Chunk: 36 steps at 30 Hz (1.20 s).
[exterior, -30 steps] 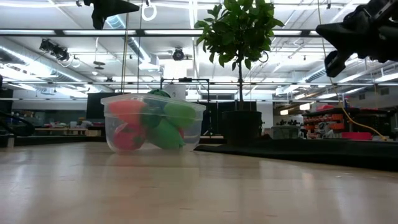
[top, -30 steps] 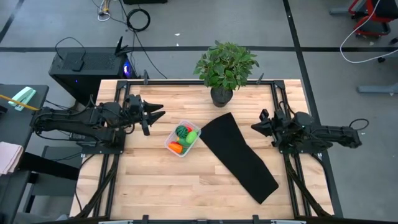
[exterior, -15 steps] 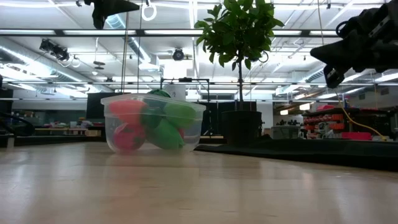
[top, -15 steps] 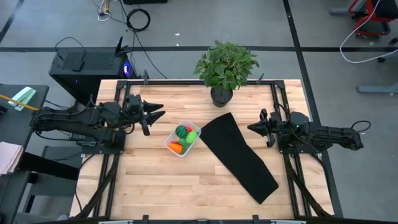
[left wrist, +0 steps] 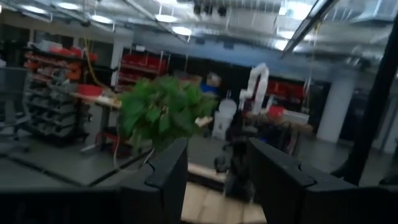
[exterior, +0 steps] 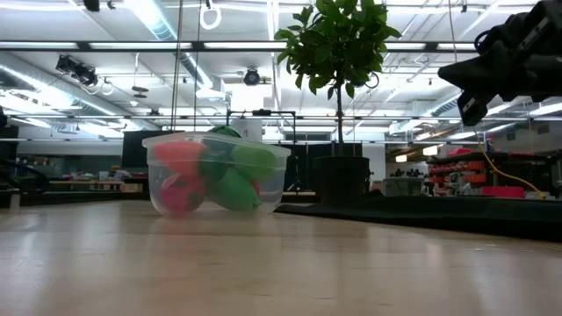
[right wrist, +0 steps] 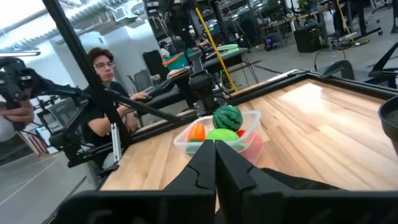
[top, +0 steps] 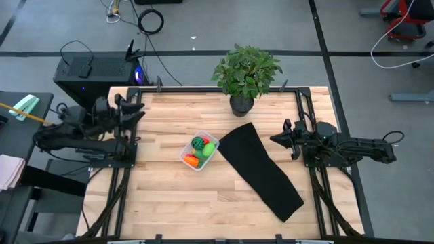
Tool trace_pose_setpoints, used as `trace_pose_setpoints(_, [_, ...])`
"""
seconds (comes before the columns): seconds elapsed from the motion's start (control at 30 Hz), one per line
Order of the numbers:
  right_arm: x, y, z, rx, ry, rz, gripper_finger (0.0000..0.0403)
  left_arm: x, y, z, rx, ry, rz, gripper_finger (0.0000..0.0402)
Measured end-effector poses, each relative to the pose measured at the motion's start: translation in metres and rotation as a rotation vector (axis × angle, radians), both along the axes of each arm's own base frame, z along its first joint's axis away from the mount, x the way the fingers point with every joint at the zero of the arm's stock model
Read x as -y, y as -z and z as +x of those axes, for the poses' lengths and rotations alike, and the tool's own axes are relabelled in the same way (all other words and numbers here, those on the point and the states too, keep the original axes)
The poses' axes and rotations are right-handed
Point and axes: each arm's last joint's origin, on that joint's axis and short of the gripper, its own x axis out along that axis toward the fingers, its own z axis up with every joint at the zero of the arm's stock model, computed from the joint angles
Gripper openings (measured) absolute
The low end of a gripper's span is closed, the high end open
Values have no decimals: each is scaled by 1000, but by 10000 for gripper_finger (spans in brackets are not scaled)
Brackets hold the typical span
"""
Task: Pick and placing Produce into tupperware
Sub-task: Return to Home Position
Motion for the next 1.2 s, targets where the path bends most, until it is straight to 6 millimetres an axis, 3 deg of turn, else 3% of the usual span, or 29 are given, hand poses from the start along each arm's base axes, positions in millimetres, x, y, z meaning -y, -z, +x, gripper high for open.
trace_pose_setpoints(0.13, [1, 0, 0, 0, 35, 2, 3, -1, 5, -9, -28, -10, 3, 171])
trace_pose_setpoints(0.33, [3, 0, 0, 2, 91, 23, 3, 0, 9, -11, 124, -33, 106, 171])
trace_pose_setpoints(0.57, [4, 0, 0, 3, 132, 32, 4, 3, 47, 7, 326, 21, 173, 171])
trace_pose_setpoints(0.7, [4, 0, 0, 3, 137, 34, 2, 4, 73, 18, 297, 44, 136, 171])
trace_pose_setpoints(0.97, [4, 0, 0, 4, 139, 59, 2, 6, 105, 30, 220, 127, 113, 168])
trace_pose_setpoints(1.2, [4, 0, 0, 0, 139, 60, 3, 7, 131, 37, 145, 172, 71, 128])
